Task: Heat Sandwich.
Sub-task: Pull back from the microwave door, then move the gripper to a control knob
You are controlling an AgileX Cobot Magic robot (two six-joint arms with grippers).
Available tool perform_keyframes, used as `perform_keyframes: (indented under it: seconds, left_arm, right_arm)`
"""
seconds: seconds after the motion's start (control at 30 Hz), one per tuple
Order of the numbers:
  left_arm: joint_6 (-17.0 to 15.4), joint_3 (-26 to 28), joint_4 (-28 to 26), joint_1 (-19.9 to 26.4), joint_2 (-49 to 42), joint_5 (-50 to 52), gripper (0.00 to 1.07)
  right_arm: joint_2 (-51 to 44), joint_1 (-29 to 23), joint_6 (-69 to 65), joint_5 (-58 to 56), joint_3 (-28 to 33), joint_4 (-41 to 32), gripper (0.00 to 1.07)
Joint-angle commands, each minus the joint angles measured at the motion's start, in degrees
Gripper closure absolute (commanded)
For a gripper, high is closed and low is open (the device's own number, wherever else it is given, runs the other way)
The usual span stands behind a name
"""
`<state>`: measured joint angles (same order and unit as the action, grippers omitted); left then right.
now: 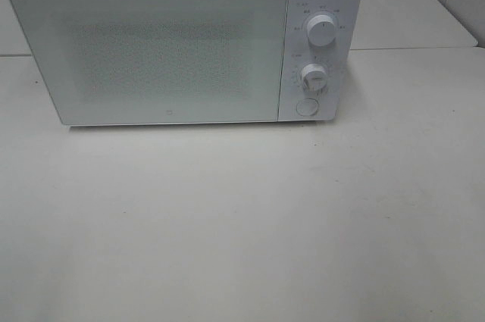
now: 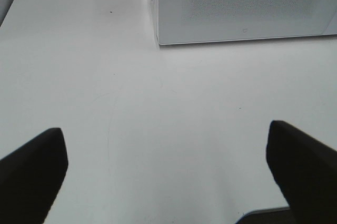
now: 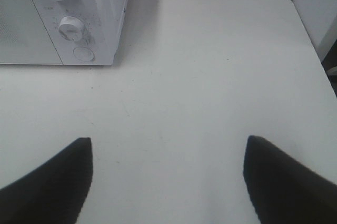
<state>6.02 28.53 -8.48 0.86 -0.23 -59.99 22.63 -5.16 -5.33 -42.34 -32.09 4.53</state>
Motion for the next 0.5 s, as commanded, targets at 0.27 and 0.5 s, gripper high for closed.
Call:
perform_keyframes:
  seconds: [0.27, 0.5]
  left_arm:
    - [-0.34, -0.23, -0.11, 0.06, -1.26, 0.63, 0.09]
    - [-0.34, -0.23, -0.11, 0.06, -1.26, 0.63, 0.09]
  right_arm:
    - [10.26, 0.4, 0.23, 8.54, -0.23, 0.11, 0.31]
    - [17.99, 0.4, 0.23, 15.36, -0.23, 0.11, 0.31]
